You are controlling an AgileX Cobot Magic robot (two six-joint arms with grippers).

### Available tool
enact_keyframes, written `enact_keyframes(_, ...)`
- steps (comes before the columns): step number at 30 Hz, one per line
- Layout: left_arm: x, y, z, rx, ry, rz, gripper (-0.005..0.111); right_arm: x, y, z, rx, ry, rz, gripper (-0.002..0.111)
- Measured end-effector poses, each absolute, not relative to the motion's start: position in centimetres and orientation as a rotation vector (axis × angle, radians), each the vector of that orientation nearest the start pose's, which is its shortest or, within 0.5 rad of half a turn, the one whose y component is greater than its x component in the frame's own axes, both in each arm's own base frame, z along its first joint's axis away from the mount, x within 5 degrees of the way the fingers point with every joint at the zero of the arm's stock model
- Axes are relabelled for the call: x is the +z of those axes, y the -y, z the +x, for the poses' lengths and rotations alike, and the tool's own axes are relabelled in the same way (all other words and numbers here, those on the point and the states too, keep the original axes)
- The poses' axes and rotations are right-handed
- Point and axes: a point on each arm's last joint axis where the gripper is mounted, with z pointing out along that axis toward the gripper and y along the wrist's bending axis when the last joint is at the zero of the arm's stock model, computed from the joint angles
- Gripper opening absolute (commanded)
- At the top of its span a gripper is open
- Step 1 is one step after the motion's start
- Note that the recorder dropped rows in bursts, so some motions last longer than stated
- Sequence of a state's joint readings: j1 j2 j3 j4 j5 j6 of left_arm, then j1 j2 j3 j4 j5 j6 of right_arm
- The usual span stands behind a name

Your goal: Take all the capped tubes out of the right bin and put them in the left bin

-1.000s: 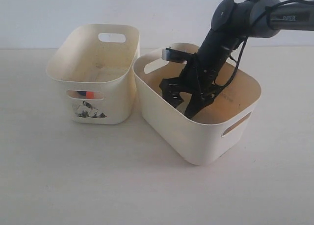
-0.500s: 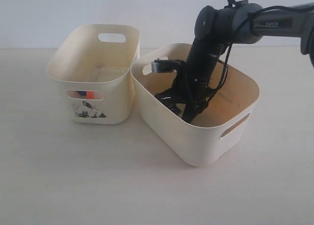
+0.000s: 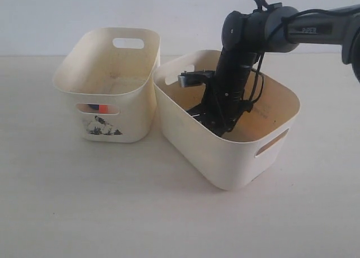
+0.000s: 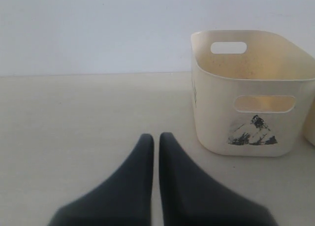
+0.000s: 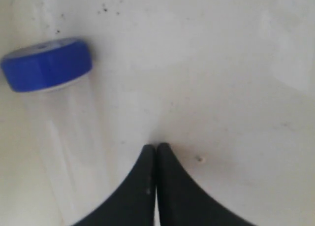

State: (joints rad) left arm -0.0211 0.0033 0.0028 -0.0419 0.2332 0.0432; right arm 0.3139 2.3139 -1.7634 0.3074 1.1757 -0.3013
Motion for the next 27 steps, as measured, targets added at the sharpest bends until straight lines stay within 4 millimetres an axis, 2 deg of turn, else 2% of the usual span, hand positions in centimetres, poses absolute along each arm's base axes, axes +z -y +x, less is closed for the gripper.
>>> enact_keyframes(2, 19.1, 0.2, 5.6, -0.022, -1.722, 0.027, 0.004, 13.0, -16.3, 41.9, 0.433, -3.076, -0.775, 0.001)
enact_keyframes(5, 19.1, 0.2, 5.6, -0.022, -1.722, 0.027, 0.004, 14.5, -16.2, 41.8, 0.413, -3.043, -0.778, 0.014)
enact_keyframes(8, 19.1, 0.2, 5.6, -0.022, -1.722, 0.027, 0.004, 17.3, -16.1, 41.6, 0.408, -2.976, -0.775, 0.045)
enact_keyframes(10, 19.1, 0.2, 5.6, -0.022, -1.722, 0.027, 0.004, 18.8, -16.0, 41.4, 0.407, -2.94, -0.782, 0.071)
enact_keyframes(11, 19.1, 0.2, 5.6, -0.022, -1.722, 0.027, 0.004, 19.3, -16.0, 41.4, 0.406, -2.929, -0.782, 0.08)
enact_keyframes(12, 19.1, 0.2, 5.6, -0.022, -1.722, 0.027, 0.004, 19.5, -16.0, 41.3, 0.406, -2.923, -0.781, 0.084)
enact_keyframes(15, 19.1, 0.2, 5.6, -0.022, -1.722, 0.027, 0.004, 19.5, -16.0, 41.1, 0.424, -2.939, -0.792, 0.085)
enact_keyframes(20, 19.1, 0.2, 5.6, -0.022, -1.722, 0.027, 0.004, 18.7, -16.7, 40.9, 0.551, -2.962, -0.791, 0.085)
enact_keyframes(27, 19.1, 0.2, 5.6, -0.022, -1.722, 0.027, 0.004, 15.8, -17.4, 41.2, 0.663, -2.974, -0.856, 0.085)
